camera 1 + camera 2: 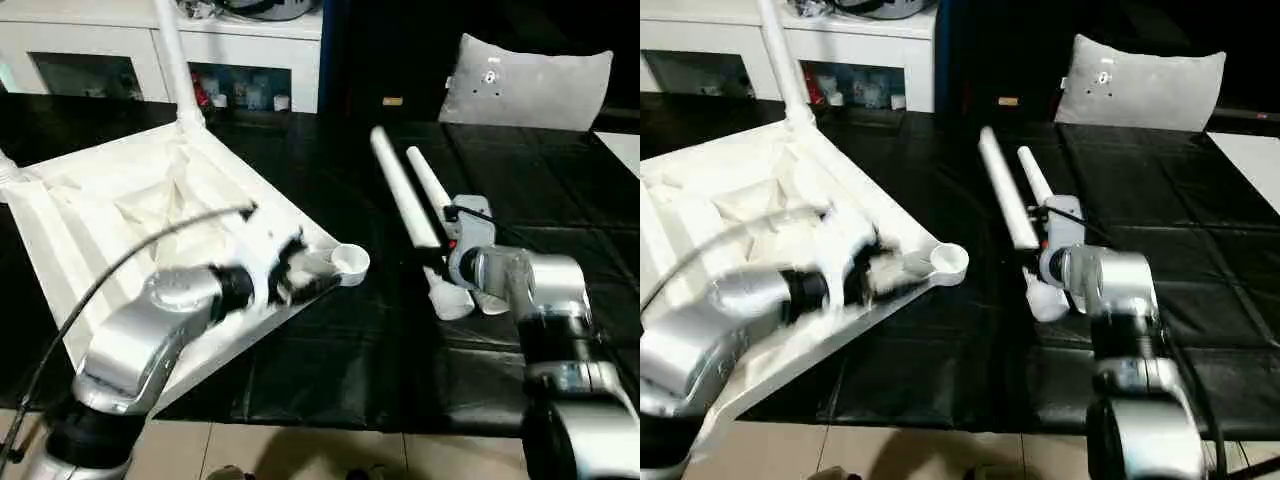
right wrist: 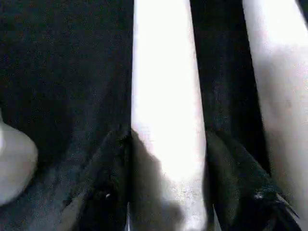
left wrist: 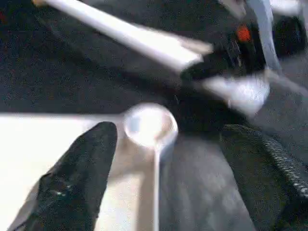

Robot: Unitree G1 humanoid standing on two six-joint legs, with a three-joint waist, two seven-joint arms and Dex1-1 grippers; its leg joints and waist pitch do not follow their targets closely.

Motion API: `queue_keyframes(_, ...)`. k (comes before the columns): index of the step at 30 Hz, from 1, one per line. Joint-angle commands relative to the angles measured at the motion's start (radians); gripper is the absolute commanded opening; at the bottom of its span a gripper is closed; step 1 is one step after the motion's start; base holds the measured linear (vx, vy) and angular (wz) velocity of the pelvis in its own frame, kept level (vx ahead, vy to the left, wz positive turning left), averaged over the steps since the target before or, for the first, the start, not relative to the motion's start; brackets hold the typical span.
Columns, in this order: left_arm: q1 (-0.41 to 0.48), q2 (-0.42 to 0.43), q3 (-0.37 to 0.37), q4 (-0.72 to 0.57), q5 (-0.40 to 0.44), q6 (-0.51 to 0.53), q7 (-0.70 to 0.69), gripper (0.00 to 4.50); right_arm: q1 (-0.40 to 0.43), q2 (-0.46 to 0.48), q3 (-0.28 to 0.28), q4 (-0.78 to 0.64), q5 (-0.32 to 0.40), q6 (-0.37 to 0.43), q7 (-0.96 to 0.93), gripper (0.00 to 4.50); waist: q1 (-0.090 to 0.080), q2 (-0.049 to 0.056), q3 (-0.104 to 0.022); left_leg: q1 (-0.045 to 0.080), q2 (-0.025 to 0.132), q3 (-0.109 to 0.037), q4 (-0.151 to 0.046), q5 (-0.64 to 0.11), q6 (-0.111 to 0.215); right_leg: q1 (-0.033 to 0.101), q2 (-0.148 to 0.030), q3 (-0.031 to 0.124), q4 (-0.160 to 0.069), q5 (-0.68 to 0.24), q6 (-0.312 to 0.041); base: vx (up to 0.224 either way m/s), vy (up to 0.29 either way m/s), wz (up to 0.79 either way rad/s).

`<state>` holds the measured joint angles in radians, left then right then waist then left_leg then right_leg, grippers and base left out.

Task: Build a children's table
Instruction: Pick table leg

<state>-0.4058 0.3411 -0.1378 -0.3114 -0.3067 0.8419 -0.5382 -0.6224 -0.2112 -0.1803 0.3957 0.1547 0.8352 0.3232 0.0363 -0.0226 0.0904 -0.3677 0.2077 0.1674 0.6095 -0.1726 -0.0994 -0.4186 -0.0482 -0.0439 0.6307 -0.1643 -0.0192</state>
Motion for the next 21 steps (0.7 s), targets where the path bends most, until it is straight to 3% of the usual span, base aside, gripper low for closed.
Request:
queue_keyframes(1,-0.027,-0.022,0.031,0.015,-0.019,-0.013,0.025,4.1,-0.009,0.009,-0.041,-0.055,0.048,-0.024,0.022,1.86,0.002,0.01,-0.095,0.006,-0.003,0.005,-0.055,-0.195,-0.015,0.058,-0.05,0.033,-0.089,-0.309,-0.122,0.0,0.0,0.0)
queue_keyframes(3,-0.047,-0.048,0.053,0.032,-0.032,-0.02,0.043,4.24,-0.007,0.043,-0.104,-0.092,0.123,-0.009,0.055,1.86,0.001,0.011,-0.095,0.003,-0.002,0.003,-0.056,-0.188,-0.008,0.061,-0.05,0.032,-0.086,-0.285,-0.131,0.0,0.0,0.0)
queue_keyframes(5,-0.086,-0.079,0.079,0.058,-0.05,-0.028,0.063,4.42,0.011,0.086,-0.169,-0.171,0.255,0.013,0.144,1.85,0.002,0.01,-0.098,0.005,-0.002,0.003,-0.055,-0.192,0.003,0.062,-0.05,0.033,-0.085,-0.278,-0.133,0.0,0.0,0.0)
queue_keyframes(6,-0.105,-0.096,0.094,0.068,-0.063,-0.028,0.072,4.48,0.021,0.101,-0.188,-0.207,0.313,0.028,0.185,1.85,0.005,0.019,-0.096,0.007,-0.003,0.004,-0.056,-0.19,0.011,0.062,-0.05,0.033,-0.087,-0.274,-0.135,0.0,0.0,0.0)
queue_keyframes(11,-0.213,-0.245,0.222,0.122,-0.208,0.019,0.118,4.5,0.124,0.135,-0.2,-0.367,0.568,0.087,0.385,1.85,0.015,0.013,-0.092,0.006,0.001,0.004,-0.058,-0.191,0.03,0.064,-0.054,0.03,-0.096,-0.276,-0.162,0.0,0.0,0.0)
queue_keyframes(14,-0.256,-0.312,0.287,0.145,-0.297,0.043,0.15,4.5,0.155,0.14,-0.195,-0.409,0.614,0.111,0.426,1.84,0.026,0.012,-0.09,0.006,-0.001,0.004,-0.058,-0.19,0.034,0.062,-0.055,0.028,-0.103,-0.332,-0.154,0.0,0.0,0.0)
queue_keyframes(15,-0.277,-0.349,0.332,0.156,-0.367,0.06,0.175,4.5,0.172,0.143,-0.182,-0.436,0.623,0.12,0.44,1.84,0.027,0.018,-0.088,0.003,-0.004,0.003,-0.058,-0.187,0.03,0.062,-0.055,0.027,-0.104,-0.35,-0.14,0.0,0.0,0.0)
queue_keyframes(16,-0.285,-0.364,0.351,0.161,-0.398,0.066,0.186,4.5,0.179,0.145,-0.178,-0.449,0.627,0.126,0.443,1.84,0.026,0.015,-0.088,0.004,-0.005,0.006,-0.056,-0.19,0.028,0.061,-0.054,0.027,-0.106,-0.358,-0.139,0.0,0.0,0.0)
queue_keyframes(21,-0.298,-0.401,0.402,0.163,-0.466,0.106,0.213,4.5,0.206,0.141,-0.168,-0.481,0.673,0.138,0.431,1.84,0.024,0.015,-0.087,0.003,-0.008,0.002,-0.059,-0.194,0.032,0.057,-0.054,0.018,-0.123,-0.457,-0.073,0.0,0.0,0.0)
